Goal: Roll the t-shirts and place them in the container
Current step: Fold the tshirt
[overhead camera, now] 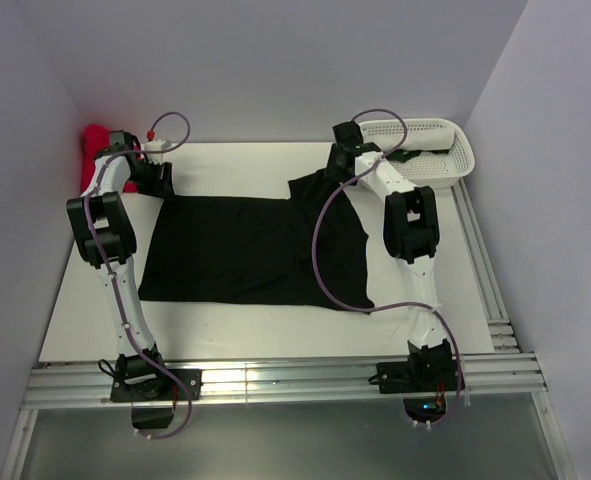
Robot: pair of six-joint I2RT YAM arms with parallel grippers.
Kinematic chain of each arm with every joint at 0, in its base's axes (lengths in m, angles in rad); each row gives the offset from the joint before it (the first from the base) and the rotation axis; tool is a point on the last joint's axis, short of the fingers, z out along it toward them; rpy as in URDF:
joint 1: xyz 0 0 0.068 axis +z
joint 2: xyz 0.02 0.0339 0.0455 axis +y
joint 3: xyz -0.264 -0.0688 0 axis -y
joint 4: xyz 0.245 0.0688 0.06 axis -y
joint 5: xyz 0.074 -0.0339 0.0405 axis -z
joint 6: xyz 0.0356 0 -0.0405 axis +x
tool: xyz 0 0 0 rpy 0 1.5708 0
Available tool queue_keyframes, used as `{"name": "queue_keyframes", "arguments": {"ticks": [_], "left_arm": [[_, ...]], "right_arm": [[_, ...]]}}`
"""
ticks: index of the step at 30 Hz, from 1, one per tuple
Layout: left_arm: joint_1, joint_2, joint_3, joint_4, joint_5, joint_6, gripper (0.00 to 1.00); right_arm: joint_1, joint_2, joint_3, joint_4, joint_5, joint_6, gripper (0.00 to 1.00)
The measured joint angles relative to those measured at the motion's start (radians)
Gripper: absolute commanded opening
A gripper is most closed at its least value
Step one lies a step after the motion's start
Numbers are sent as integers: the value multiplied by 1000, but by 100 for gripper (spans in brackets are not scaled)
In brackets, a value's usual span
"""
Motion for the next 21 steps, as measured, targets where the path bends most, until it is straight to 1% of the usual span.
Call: {"name": "queue_keyframes", "arguments": {"ticks": [9,10,12,13,15,17,18,19,21], "left_arm": [[0,0,-8,14,20,-5,43],[0,0,-9,14,22,-6,40],[0,0,-9,12,25,-8,37],[-1,0,-9,12,25,-8,33],[-3,0,-9,12,28,-10,31],[-4,0,-10,12,31,-15,26],[-5,0,-11,12,33,-17,25],[-5,0,-11,11,34,-19,22],[-7,0,-15,12,36,-23,18]], "right_arm": [[2,53,61,-21,-6,-8,52],[1,53,61,-23,-6,-8,50],[1,53,66,-27,-6,-10,47],[1,53,68,-28,-5,-11,45],[1,54,72,-29,-6,-12,40],[1,54,74,-29,-8,-12,35],[1,55,74,-29,-10,-11,31],[1,55,74,-29,-11,-11,26],[1,55,74,-29,-13,-8,20]]}}
